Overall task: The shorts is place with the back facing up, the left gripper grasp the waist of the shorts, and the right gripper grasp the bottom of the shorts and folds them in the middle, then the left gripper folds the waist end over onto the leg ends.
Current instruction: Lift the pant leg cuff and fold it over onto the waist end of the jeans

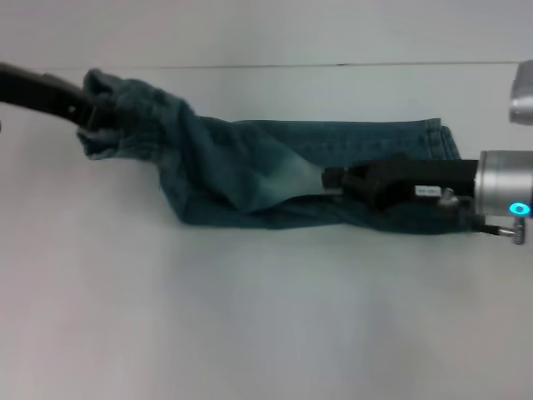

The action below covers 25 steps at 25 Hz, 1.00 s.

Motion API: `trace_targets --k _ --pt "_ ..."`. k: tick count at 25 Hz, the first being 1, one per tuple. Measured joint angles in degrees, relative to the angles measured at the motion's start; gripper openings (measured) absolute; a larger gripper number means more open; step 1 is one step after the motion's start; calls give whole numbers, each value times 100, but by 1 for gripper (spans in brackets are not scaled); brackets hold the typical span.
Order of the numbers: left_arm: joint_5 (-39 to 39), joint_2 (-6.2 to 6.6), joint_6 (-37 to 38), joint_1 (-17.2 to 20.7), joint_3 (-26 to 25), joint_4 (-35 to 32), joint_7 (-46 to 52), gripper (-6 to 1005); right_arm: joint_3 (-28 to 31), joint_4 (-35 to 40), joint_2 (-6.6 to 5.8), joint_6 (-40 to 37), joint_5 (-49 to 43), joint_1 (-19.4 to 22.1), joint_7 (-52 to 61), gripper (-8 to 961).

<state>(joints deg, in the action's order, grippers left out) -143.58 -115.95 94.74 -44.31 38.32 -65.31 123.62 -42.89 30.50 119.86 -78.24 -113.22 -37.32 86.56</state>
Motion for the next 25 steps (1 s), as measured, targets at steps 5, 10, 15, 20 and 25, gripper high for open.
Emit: trace_targets --k 5,10,15,20,25 --pt "349 76 248 -283 0 -54 113 89 54 -1248 23 1202 1809 -188 -893 102" --pt "588 179 448 -484 -6 -121 230 88 97 -2314 69 1856 3613 -396 -2511 2" --pt "743 279 606 -672 -5 -267 357 88 144 -3086 111 2449 4747 -746 -4031 2" --pt "762 310 731 -865 -3 -280 369 87 129 -3518 152 3014 4702 -1325 -4683 2" --pt "804 310 781 -1010 13 -281 371 87 156 -3939 171 3302 4121 -1893 -4767 2"
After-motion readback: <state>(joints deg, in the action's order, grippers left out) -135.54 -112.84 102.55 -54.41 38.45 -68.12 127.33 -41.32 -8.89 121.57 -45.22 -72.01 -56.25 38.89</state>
